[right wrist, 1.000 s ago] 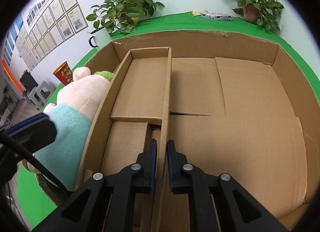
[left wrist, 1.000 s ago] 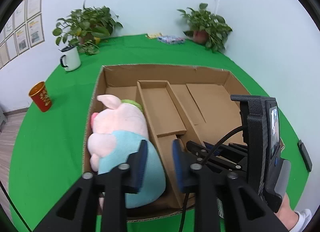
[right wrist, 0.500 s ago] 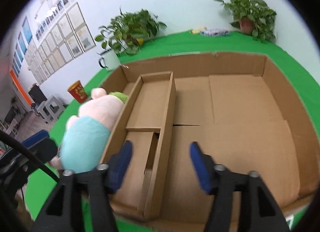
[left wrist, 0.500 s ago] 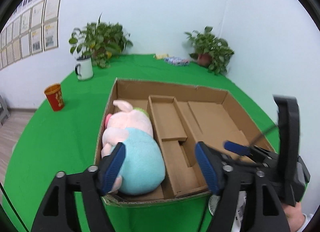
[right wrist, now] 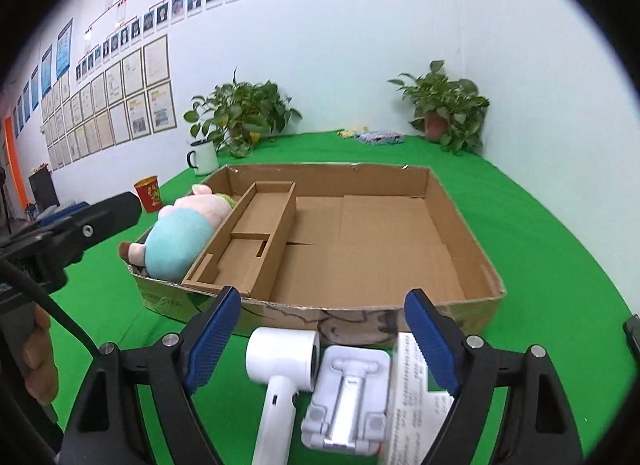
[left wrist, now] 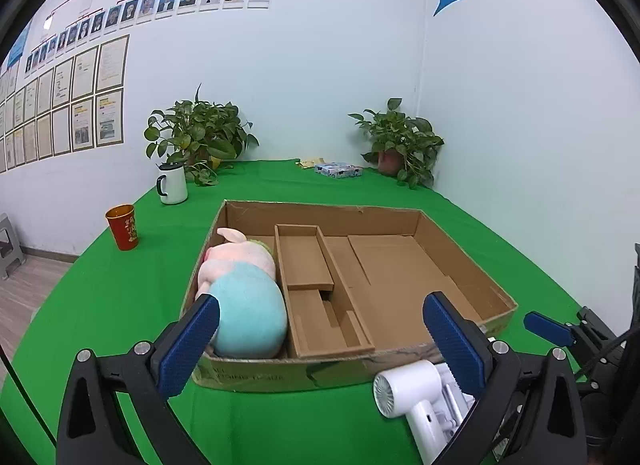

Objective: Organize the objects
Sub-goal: 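Open both grippers and withdraw them toward the white hair dryer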

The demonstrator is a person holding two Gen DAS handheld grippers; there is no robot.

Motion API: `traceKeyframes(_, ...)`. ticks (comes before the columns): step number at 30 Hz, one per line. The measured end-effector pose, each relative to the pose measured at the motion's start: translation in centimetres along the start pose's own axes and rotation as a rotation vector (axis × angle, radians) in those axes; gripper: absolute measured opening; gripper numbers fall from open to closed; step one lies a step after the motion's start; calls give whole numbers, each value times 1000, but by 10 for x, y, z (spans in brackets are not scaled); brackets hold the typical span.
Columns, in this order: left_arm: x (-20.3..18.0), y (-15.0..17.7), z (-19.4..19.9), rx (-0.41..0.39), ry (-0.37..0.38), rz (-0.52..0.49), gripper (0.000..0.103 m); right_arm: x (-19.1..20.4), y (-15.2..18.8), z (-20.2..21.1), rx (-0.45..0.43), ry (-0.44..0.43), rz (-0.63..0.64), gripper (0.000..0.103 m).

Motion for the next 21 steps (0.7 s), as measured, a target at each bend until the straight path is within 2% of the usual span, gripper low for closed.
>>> traceKeyframes(13,-28,17,20,19,-5,-28,102,-6,25,21,48,-20,-39,84)
traceKeyframes(18,-32,24,14,50,35,-24,102,-6,30,22,51,-40,-32,84)
traceKeyframes(21,-31,31,4,99,77,14,101,-5,35,25,50,-61,-25,84)
Point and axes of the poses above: each gripper's, at about its wrist camera, not at the fingertips, and z roughly against the way its jaws point, x to its left, y to its underside, the point moved 3 cm from there along -z, roughly the way its jaws point, and after that the axes turned 5 degrees about -y, right-handed, at the moved point
